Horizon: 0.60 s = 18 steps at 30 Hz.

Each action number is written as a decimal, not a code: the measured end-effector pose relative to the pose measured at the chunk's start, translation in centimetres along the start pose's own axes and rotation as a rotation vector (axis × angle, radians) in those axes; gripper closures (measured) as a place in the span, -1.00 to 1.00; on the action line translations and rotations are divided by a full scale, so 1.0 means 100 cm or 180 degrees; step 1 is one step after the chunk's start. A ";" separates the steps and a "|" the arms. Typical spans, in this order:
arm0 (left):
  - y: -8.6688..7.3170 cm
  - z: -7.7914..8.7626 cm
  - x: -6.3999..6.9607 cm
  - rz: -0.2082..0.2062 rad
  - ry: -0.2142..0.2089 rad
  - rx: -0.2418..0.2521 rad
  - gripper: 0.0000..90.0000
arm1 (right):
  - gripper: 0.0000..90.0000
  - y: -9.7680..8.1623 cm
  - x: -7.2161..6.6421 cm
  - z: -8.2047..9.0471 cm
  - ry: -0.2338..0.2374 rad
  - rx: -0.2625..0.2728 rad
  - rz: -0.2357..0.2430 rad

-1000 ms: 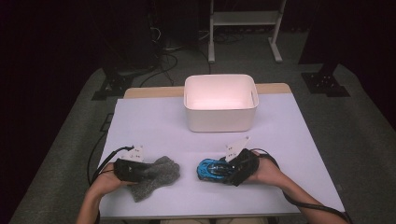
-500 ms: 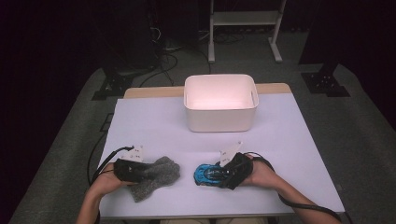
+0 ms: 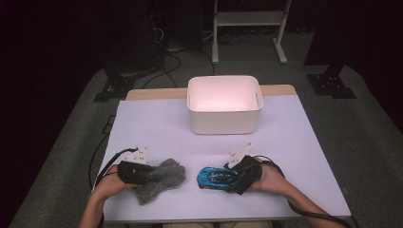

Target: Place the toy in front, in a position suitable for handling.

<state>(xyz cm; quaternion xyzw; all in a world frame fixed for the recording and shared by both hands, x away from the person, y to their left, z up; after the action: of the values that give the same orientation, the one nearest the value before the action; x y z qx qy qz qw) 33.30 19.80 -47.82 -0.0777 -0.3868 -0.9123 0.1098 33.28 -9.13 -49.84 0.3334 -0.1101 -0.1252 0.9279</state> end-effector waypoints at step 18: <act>0.041 -0.026 0.001 -0.0236 -0.0210 0.0010 0.59 | -0.61 -0.021 0.005 0.010 -0.0151 0.0018 -0.0107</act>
<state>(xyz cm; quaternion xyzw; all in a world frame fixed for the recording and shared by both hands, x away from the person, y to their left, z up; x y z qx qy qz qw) 34.10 15.15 -46.81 -0.0932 -0.3943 -0.9120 0.0631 33.10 -11.47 -50.39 0.3348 -0.1268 -0.1483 0.9219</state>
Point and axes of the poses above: each handheld gripper's, and its own axes: z roughly backward along the jaws, y roughly out of its top, x roughly to its right, the point moved 7 cm from there along -z, roughly forward along the jaws, and after that the axes turned 13 degrees about -y, right-handed, at the moved point
